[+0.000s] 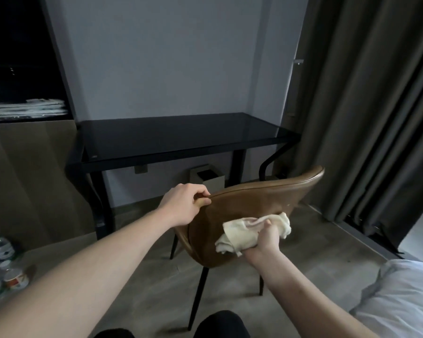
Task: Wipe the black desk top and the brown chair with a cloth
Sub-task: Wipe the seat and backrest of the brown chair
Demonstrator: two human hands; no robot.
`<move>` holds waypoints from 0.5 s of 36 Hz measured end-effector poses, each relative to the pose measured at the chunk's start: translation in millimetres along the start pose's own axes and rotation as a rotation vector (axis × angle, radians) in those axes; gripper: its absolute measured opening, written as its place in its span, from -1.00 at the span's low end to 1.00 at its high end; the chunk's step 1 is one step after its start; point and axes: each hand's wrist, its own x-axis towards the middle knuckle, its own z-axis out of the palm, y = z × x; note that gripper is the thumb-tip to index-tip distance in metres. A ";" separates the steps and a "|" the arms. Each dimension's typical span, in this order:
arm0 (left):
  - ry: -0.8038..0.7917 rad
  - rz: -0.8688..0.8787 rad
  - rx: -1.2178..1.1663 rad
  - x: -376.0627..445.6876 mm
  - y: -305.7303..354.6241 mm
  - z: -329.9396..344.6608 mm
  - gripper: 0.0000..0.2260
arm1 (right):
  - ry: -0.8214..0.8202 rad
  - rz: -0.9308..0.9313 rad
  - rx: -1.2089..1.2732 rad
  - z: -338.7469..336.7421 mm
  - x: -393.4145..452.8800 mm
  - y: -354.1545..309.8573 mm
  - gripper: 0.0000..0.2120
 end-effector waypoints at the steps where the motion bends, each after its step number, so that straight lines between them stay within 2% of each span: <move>1: -0.005 -0.008 0.001 -2.5 -1.2 -3.5 -0.95 | -0.023 -0.016 0.002 2.7 -10.3 -9.1 -0.58; 6: -0.027 -0.092 0.010 -12.2 -17.0 -22.8 -0.91 | -0.136 -0.088 0.014 16.1 -51.0 -42.1 -0.52; 9: -0.095 -0.137 0.039 -13.9 -26.6 -34.9 -0.92 | -0.163 -0.127 -0.017 21.0 -60.1 -44.7 -0.51; 13: -0.263 -0.173 0.054 -8.7 -16.1 -54.0 -0.93 | -0.080 -0.173 -0.083 30.0 -64.6 -30.5 -0.50; 16: -0.401 -0.204 0.040 -0.3 6.6 -63.0 -0.69 | -0.025 -0.209 -0.123 33.6 -57.4 -15.7 -0.51; 18: -0.430 -0.140 -0.090 5.6 25.7 -62.8 -0.70 | 0.017 -0.206 -0.130 33.6 -47.9 -5.1 -0.50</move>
